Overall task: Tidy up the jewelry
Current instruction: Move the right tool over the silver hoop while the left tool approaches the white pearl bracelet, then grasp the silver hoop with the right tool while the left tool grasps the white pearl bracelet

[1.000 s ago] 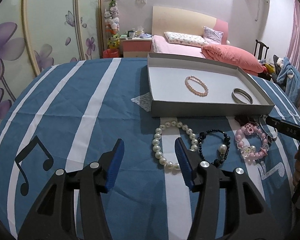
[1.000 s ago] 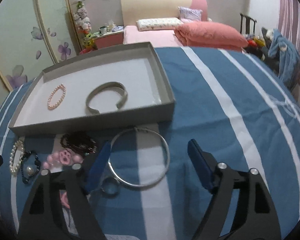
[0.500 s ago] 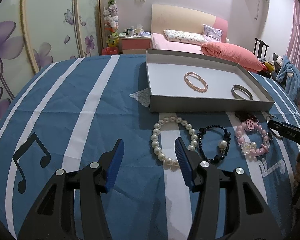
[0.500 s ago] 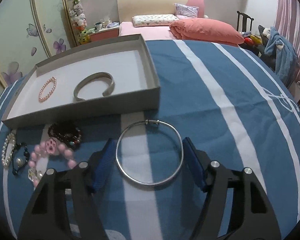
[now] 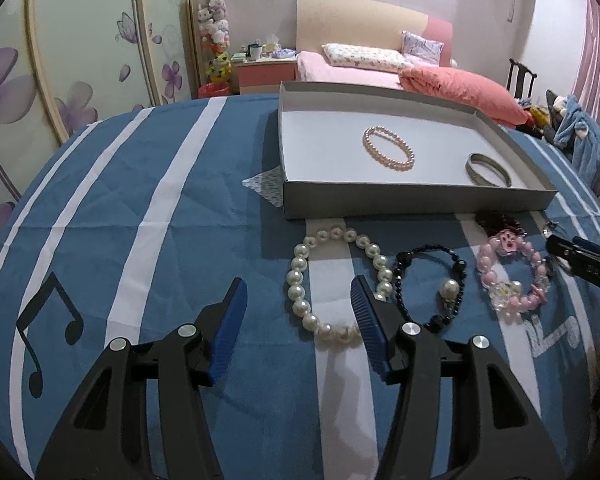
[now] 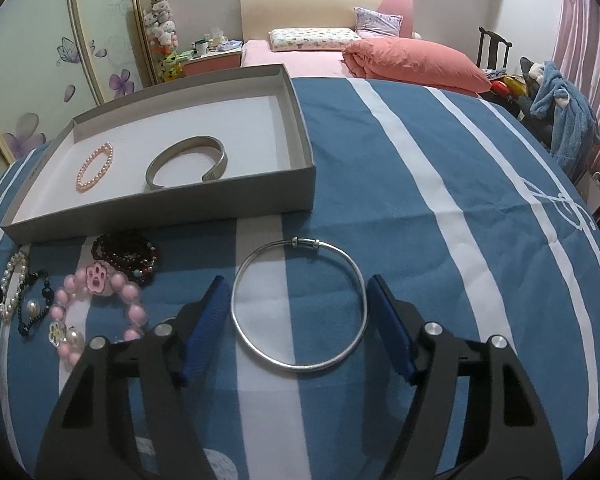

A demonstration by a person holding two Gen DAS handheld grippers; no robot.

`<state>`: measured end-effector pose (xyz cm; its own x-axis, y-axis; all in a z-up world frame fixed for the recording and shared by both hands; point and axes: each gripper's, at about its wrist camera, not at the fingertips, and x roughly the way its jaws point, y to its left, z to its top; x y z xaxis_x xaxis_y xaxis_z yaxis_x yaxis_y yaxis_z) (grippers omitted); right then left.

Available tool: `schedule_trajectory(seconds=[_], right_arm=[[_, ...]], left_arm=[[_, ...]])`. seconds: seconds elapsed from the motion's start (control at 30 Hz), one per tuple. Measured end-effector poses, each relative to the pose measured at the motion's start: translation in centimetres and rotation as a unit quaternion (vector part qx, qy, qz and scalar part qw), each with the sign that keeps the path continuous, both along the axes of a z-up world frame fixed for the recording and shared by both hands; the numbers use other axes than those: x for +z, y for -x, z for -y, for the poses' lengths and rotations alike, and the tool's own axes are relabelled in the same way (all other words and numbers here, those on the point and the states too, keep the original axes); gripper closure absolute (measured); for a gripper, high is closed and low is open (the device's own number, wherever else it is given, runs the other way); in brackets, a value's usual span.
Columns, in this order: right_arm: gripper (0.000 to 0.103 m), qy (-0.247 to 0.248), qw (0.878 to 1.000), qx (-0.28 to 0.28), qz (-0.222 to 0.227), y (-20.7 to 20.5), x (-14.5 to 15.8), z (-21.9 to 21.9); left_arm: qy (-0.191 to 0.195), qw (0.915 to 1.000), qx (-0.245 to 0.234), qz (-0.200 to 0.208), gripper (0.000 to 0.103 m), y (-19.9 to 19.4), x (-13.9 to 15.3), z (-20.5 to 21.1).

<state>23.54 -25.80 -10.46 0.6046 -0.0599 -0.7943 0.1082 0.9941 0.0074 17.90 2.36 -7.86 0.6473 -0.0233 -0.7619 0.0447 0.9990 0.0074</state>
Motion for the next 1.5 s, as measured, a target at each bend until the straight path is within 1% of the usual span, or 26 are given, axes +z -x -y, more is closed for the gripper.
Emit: schedule_trajectory(seconds=[0.07, 0.13, 0.2, 0.33, 0.43, 0.5, 0.53, 0.6, 0.67, 0.7, 0.77, 0.83, 0.9, 1.0, 1.2, 1.27, 1.5], right_arm=[[0.034, 0.000, 1.000, 0.000, 0.000, 0.0, 0.0, 0.0], [0.034, 0.001, 1.000, 0.000, 0.000, 0.0, 0.0, 0.0], [0.033, 0.000, 1.000, 0.001, 0.000, 0.0, 0.0, 0.0], [0.032, 0.000, 1.000, 0.001, 0.000, 0.0, 0.0, -0.1], [0.031, 0.003, 1.000, 0.002, -0.001, 0.0, -0.1, -0.1], [0.029, 0.003, 1.000, 0.003, -0.004, 0.0, -0.1, 0.0], [0.028, 0.002, 1.000, 0.005, -0.007, 0.0, -0.1, 0.1], [0.028, 0.003, 1.000, 0.010, -0.010, 0.1, -0.1, 0.3], [0.028, 0.005, 1.000, 0.018, -0.012, 0.2, -0.1, 0.3], [0.029, 0.006, 1.000, 0.021, -0.013, 0.2, -0.1, 0.3], [0.035, 0.005, 0.999, 0.031, -0.016, 0.2, 0.0, 0.3], [0.035, 0.010, 0.999, 0.039, -0.022, 0.2, 0.2, 0.1], [0.035, 0.009, 0.998, 0.046, -0.030, 0.1, 0.3, 0.2], [0.035, 0.004, 0.998, 0.048, -0.032, 0.3, 0.4, 0.4], [0.035, -0.015, 0.999, 0.037, -0.014, 1.3, 0.3, 0.6], [0.035, -0.035, 0.999, 0.031, -0.009, 1.6, 0.4, 0.9], [0.035, -0.076, 0.997, 0.015, 0.007, 2.5, 0.8, 1.5]], left_arm=[[-0.003, 1.0000, 0.000, -0.007, 0.051, -0.3, -0.3, 0.2], [-0.011, 0.9998, -0.001, -0.017, 0.055, -0.6, -0.8, 0.3], [-0.018, 0.9997, -0.003, -0.013, 0.056, -0.3, -0.8, 0.6], [-0.019, 0.9997, -0.008, -0.013, 0.058, -0.1, -0.8, 0.6], [-0.021, 0.9996, -0.016, -0.014, 0.067, 0.1, -0.7, 0.7], [-0.024, 0.9994, -0.022, -0.015, 0.079, 0.1, -0.6, 0.9], [-0.027, 0.9992, -0.026, -0.016, 0.081, 0.2, -0.6, 1.0], [-0.033, 0.9987, -0.034, -0.017, 0.090, 0.4, -0.6, 1.0], [-0.037, 0.9984, -0.039, -0.019, 0.092, 0.5, -0.5, 0.9], [-0.038, 0.9983, -0.040, -0.019, 0.092, 0.4, -0.5, 0.9], [-0.042, 0.9980, -0.043, -0.020, 0.093, 0.5, -0.5, 0.7], [-0.043, 0.9978, -0.045, -0.021, 0.093, 0.5, -0.5, 0.6], [-0.035, 0.9982, -0.042, -0.024, 0.093, 0.5, -0.4, 0.1], [-0.002, 0.9993, -0.030, -0.022, 0.093, 0.4, 0.0, -1.1], [0.051, 0.9982, -0.028, 0.015, 0.093, 1.2, 1.9, -1.8], [0.066, 0.9969, -0.032, 0.029, 0.093, 1.7, 2.6, -1.8], [0.097, 0.9926, -0.043, 0.059, 0.093, 2.5, 4.1, -1.4]])
